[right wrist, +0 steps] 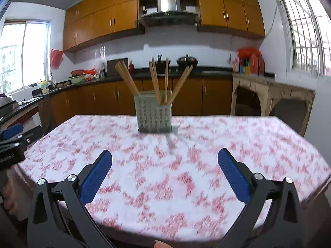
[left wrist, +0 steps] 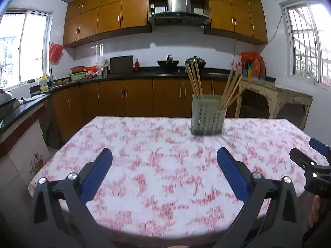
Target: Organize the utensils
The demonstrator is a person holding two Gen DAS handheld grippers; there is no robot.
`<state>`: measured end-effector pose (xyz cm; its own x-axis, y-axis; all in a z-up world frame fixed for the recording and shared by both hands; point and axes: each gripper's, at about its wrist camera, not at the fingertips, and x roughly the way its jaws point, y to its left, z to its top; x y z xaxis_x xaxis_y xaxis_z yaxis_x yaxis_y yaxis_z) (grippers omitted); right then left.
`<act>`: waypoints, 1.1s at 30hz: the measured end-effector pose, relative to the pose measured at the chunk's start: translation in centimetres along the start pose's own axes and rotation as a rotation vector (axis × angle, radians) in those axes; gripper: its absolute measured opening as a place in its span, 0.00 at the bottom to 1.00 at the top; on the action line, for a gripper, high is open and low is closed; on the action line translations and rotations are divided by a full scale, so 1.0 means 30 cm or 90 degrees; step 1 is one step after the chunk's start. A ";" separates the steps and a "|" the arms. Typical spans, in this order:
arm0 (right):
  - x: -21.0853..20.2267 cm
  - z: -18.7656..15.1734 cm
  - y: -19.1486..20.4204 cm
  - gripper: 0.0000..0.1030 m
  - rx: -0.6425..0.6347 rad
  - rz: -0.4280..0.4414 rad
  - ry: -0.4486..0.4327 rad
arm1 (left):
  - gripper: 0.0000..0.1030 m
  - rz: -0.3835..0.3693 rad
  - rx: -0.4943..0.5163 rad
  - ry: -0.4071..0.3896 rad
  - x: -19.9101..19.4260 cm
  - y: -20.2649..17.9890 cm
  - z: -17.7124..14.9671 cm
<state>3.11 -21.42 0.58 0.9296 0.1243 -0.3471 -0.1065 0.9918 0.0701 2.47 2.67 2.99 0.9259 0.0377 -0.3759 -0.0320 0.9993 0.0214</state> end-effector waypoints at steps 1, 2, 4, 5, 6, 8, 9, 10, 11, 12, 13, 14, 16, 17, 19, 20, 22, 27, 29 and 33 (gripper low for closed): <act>-0.009 -0.015 0.001 0.98 0.003 0.002 0.002 | 0.96 0.001 0.003 0.004 -0.001 -0.004 -0.017; -0.018 -0.031 0.001 0.98 0.002 0.002 0.002 | 0.96 0.001 0.005 0.007 -0.003 -0.007 -0.033; -0.034 -0.054 0.012 0.98 -0.014 -0.002 -0.004 | 0.96 0.004 0.010 0.007 -0.007 -0.016 -0.056; -0.041 -0.062 0.017 0.98 -0.024 -0.007 -0.008 | 0.96 0.007 0.015 0.006 -0.012 -0.019 -0.071; -0.047 -0.070 0.022 0.98 -0.030 -0.007 -0.010 | 0.96 0.009 0.017 0.006 -0.014 -0.020 -0.077; -0.050 -0.084 0.028 0.98 -0.031 -0.002 -0.007 | 0.96 0.009 0.018 0.007 -0.021 -0.023 -0.095; -0.054 -0.090 0.028 0.98 -0.028 0.002 -0.006 | 0.96 0.008 0.018 0.007 -0.024 -0.026 -0.101; -0.056 -0.091 0.028 0.98 -0.026 0.003 -0.006 | 0.96 0.006 0.018 0.007 -0.028 -0.029 -0.107; -0.058 -0.093 0.027 0.98 -0.023 0.003 -0.007 | 0.96 0.004 0.018 0.007 -0.031 -0.031 -0.110; -0.061 -0.095 0.025 0.98 -0.020 0.003 -0.007 | 0.96 0.001 0.017 0.006 -0.035 -0.034 -0.117; -0.061 -0.094 0.025 0.98 -0.018 0.003 -0.007 | 0.96 -0.001 0.017 0.007 -0.037 -0.035 -0.117; -0.061 -0.095 0.025 0.98 -0.016 0.003 -0.007 | 0.96 -0.002 0.018 0.007 -0.038 -0.039 -0.119; -0.062 -0.099 0.027 0.98 -0.015 0.005 -0.005 | 0.96 -0.007 0.020 0.009 -0.040 -0.045 -0.125; -0.062 -0.101 0.028 0.98 -0.014 0.007 -0.003 | 0.96 -0.008 0.021 0.009 -0.040 -0.046 -0.125; -0.063 -0.108 0.033 0.98 -0.015 0.009 -0.001 | 0.96 -0.012 0.020 0.010 -0.040 -0.050 -0.132; -0.064 -0.111 0.036 0.98 -0.015 0.010 -0.001 | 0.96 -0.014 0.019 0.011 -0.040 -0.050 -0.132; -0.064 -0.115 0.039 0.98 -0.016 0.011 0.001 | 0.96 -0.016 0.016 0.012 -0.039 -0.050 -0.137; -0.062 -0.122 0.036 0.98 -0.008 0.011 0.007 | 0.96 -0.018 0.010 0.020 -0.035 -0.049 -0.143; -0.063 -0.124 0.030 0.98 -0.002 0.010 0.008 | 0.96 -0.019 0.009 0.022 -0.033 -0.049 -0.145; -0.063 -0.129 0.026 0.98 0.004 0.008 0.011 | 0.96 -0.022 0.011 0.024 -0.034 -0.052 -0.152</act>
<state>-0.10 -20.78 -2.32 0.9218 0.1374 -0.3625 -0.1160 0.9900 0.0801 -0.14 1.10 -0.89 0.9115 0.0044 -0.4113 0.0061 0.9997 0.0240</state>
